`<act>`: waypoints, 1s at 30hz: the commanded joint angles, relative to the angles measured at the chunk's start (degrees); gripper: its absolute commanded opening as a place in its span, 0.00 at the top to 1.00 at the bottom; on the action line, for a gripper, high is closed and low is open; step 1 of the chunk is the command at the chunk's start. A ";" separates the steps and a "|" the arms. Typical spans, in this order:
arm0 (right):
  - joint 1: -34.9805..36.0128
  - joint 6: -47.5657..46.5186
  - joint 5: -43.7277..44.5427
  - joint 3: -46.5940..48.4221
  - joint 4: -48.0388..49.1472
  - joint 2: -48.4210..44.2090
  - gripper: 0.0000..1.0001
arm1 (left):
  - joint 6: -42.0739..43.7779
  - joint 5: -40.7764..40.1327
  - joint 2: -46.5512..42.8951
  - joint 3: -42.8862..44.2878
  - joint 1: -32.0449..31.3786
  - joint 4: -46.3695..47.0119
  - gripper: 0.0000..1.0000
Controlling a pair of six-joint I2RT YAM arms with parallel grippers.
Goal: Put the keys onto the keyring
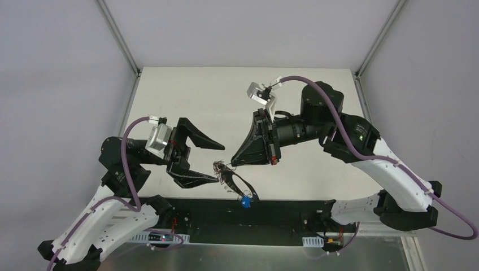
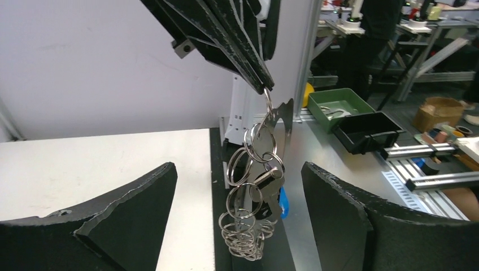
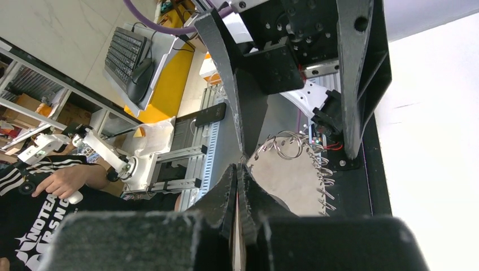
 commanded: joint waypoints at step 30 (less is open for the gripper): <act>-0.03 -13.73 -11.51 3.87 -10.28 0.75 1.00 | -12.68 23.07 6.83 7.29 -1.18 7.75 1.00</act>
